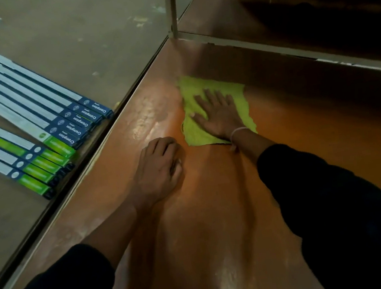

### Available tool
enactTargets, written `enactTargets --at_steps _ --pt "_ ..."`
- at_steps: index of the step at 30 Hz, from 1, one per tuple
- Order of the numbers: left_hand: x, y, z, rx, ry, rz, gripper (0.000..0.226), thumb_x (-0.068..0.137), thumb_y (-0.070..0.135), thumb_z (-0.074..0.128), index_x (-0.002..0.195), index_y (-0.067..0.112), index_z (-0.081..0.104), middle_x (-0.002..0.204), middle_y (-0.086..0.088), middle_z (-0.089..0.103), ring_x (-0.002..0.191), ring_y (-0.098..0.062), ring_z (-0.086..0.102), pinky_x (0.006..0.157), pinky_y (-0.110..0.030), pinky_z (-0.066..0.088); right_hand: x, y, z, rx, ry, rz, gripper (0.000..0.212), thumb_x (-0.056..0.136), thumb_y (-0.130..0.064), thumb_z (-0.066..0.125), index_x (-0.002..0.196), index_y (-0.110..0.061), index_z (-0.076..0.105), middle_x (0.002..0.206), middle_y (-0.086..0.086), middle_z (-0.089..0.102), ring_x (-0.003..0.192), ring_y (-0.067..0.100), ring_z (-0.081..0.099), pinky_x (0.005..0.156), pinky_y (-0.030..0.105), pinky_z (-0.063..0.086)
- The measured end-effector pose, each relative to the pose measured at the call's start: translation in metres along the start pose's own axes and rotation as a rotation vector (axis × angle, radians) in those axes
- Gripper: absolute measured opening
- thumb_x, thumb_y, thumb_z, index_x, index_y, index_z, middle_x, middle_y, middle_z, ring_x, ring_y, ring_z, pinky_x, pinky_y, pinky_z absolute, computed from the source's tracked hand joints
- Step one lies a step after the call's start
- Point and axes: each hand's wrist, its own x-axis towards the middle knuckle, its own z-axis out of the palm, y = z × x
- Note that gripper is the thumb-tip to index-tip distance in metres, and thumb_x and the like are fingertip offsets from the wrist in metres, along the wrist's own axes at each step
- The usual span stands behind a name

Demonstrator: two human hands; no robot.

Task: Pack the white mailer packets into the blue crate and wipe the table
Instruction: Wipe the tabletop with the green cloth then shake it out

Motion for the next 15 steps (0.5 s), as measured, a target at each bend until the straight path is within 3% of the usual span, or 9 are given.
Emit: enactTargets --at_steps 3,8,12,13,15 --pt "0.000 0.001 0.000 0.004 -0.008 0.001 0.040 0.094 0.033 0.053 0.128 0.014 0.060 0.137 -0.004 0.055 0.124 -0.030 0.050 0.098 -0.043 0.041 0.009 -0.001 0.002 -0.009 0.018 -0.184 0.074 0.089 -0.078 0.015 0.155 -0.044 0.014 0.167 -0.007 0.006 0.154 0.023 0.005 0.121 0.053 0.009" --pt "-0.001 0.004 -0.004 -0.002 -0.003 -0.012 0.039 0.095 0.033 0.052 0.130 0.017 0.057 0.139 -0.001 0.052 0.127 -0.025 0.047 0.102 -0.041 0.039 0.038 -0.016 0.003 0.017 0.003 0.127 0.080 0.086 -0.078 0.014 0.156 -0.039 0.016 0.167 -0.003 0.007 0.154 0.029 0.002 0.120 0.056 0.002" --pt "0.000 0.002 -0.002 -0.024 -0.019 -0.015 0.042 0.095 0.034 0.050 0.132 0.015 0.058 0.141 -0.004 0.053 0.127 -0.029 0.049 0.101 -0.046 0.042 0.030 -0.033 0.008 -0.021 0.009 -0.237 0.072 0.091 -0.074 0.017 0.156 -0.042 0.016 0.167 -0.005 0.008 0.154 0.025 0.006 0.121 0.052 0.007" --pt "-0.001 0.001 -0.001 -0.027 -0.026 -0.011 0.043 0.096 0.035 0.049 0.133 0.015 0.058 0.141 -0.003 0.053 0.127 -0.029 0.049 0.101 -0.047 0.042 0.027 -0.027 0.008 -0.017 0.019 -0.261 0.071 0.092 -0.074 0.017 0.155 -0.043 0.017 0.167 -0.006 0.009 0.154 0.024 0.007 0.122 0.051 0.008" --pt "0.000 -0.001 -0.001 -0.019 -0.031 -0.005 0.043 0.096 0.036 0.048 0.132 0.016 0.058 0.141 -0.002 0.053 0.127 -0.028 0.049 0.101 -0.046 0.042 0.023 -0.015 0.006 0.012 0.050 -0.117 0.074 0.090 -0.076 0.016 0.155 -0.042 0.019 0.166 -0.005 0.011 0.154 0.024 0.008 0.121 0.052 0.008"
